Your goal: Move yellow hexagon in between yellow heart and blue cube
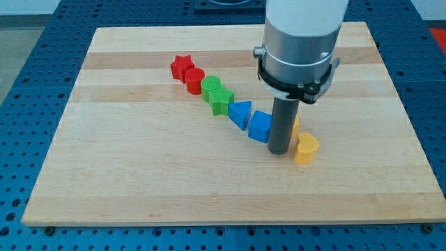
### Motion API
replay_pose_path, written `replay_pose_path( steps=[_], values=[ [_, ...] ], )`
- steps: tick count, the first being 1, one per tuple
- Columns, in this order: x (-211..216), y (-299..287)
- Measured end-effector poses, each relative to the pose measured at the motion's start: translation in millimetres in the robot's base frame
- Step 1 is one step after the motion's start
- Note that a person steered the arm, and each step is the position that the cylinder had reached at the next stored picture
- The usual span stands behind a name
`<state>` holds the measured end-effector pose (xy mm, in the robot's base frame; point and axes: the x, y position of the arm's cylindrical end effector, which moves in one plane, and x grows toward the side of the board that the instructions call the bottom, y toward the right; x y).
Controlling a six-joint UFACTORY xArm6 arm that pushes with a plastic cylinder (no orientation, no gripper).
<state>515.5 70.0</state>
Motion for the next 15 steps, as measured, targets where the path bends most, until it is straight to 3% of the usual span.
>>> replay_pose_path(
  steps=[3,4,5,6,7,9,11,15],
  values=[
    [16,-34],
    [61,-18],
    [70,52],
    [29,115],
    [-32,127],
    [-90,76],
    [-74,29],
    [-48,27]
  ],
)
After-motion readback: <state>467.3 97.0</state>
